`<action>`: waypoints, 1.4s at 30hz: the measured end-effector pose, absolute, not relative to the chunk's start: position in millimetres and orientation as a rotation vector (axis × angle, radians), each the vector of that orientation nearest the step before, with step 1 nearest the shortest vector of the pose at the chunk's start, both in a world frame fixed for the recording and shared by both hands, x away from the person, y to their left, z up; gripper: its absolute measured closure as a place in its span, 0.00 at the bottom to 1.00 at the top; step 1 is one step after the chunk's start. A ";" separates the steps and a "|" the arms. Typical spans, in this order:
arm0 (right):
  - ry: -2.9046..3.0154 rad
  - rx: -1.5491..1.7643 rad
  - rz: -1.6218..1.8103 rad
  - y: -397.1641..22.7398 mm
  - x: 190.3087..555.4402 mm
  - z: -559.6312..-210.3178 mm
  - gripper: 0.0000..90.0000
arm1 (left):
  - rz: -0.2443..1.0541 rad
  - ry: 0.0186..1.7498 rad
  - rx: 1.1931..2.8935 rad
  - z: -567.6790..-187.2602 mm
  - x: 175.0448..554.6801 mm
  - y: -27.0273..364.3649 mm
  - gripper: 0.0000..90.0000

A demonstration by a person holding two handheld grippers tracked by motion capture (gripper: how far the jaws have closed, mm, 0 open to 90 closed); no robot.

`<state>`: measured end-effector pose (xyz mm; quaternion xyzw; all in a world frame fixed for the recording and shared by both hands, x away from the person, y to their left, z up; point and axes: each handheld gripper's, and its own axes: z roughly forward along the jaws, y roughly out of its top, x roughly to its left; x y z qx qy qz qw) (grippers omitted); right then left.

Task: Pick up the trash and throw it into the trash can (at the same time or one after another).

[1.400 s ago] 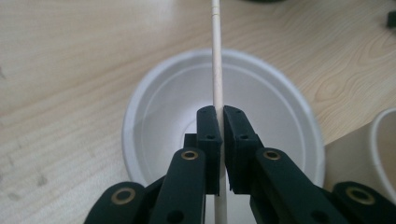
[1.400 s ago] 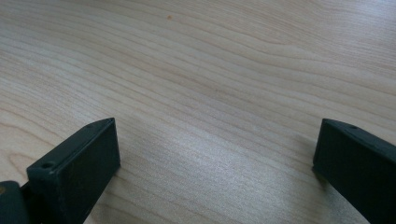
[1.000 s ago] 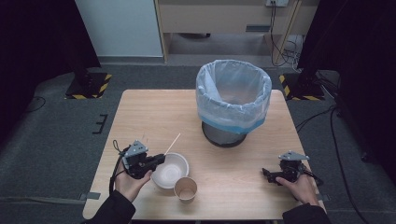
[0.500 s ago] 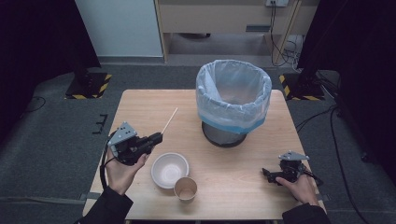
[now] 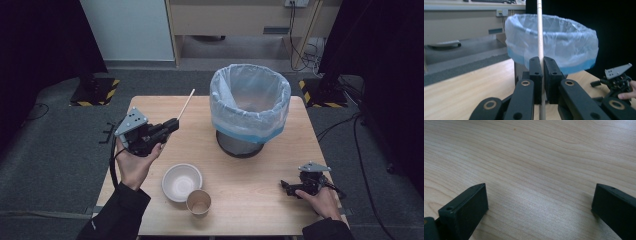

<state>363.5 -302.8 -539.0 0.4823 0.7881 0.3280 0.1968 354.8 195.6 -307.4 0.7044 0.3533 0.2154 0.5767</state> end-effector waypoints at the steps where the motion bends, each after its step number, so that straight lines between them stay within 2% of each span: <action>1: 2.207 1.350 0.919 -302.8 363.5 -539.0 0.01 | 0.508 0.822 1.645 -303.9 356.2 194.1 0.95; 16: 2.207 1.350 0.918 -302.8 363.5 -539.0 0.01 | 0.564 0.724 1.625 -254.5 373.9 153.9 0.95; 42: 2.204 1.350 0.921 -302.7 363.7 -539.1 0.01 | 0.613 0.613 1.640 -204.2 413.6 82.3 0.95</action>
